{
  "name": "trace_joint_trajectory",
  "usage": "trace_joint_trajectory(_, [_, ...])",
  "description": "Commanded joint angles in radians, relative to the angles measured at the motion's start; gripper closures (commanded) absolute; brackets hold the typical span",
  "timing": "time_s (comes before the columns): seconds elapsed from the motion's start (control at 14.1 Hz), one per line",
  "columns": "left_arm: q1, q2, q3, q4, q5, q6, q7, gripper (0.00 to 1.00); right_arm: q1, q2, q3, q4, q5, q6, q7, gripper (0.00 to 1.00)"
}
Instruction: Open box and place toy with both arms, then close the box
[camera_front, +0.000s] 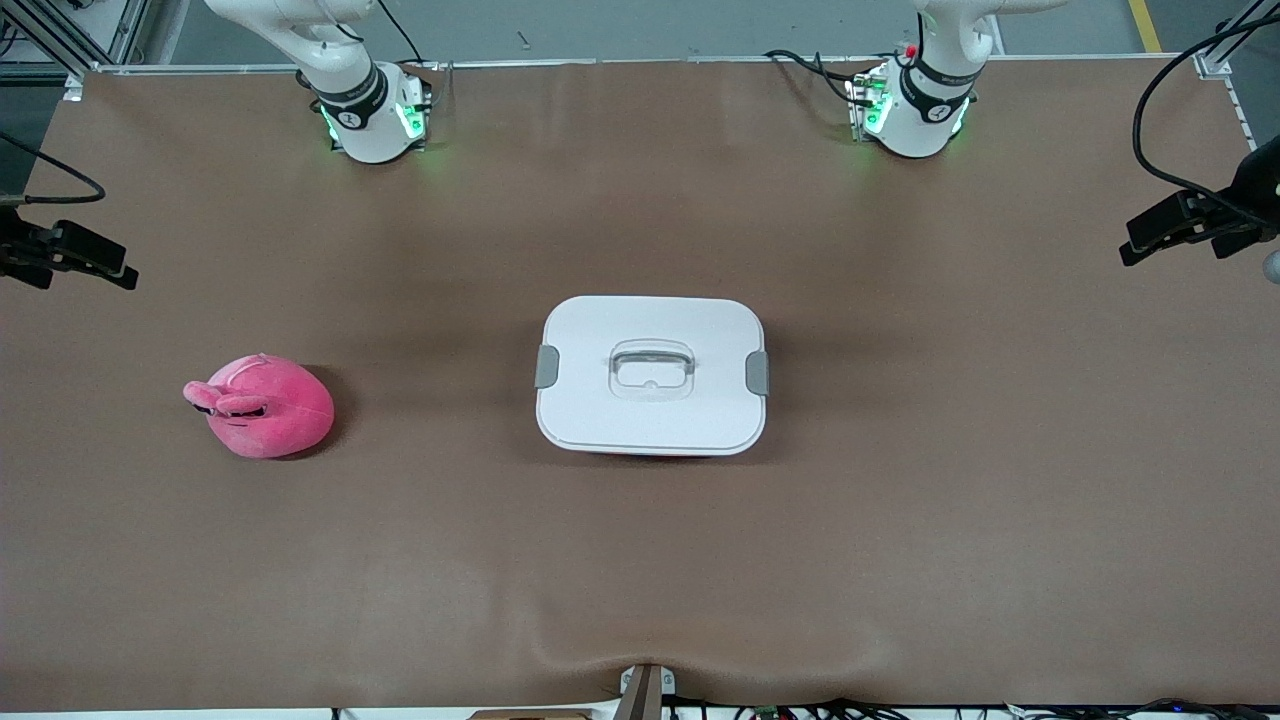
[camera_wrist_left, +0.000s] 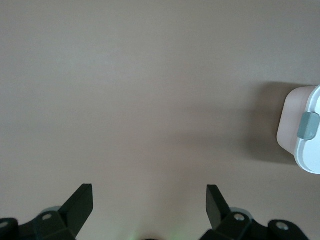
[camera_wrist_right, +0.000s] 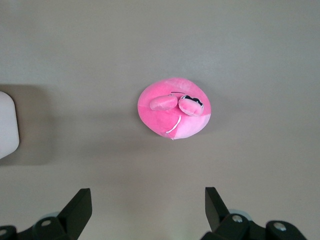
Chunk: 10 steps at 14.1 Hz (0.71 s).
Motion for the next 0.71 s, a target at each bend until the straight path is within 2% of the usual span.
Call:
trace_joint_trajectory(0.0, [0.021,0.023,0.009,0.011,0.002,0.006,0.004,0.00,0.006,0.012,-0.004,0.025,0.013,0.005,0.004,0.00])
trace_joint_trajectory(0.64, [0.007,0.064,0.009,0.046,-0.001,0.064,-0.022,0.00,0.004,0.015,-0.004,0.025,0.013,0.032,0.005,0.00])
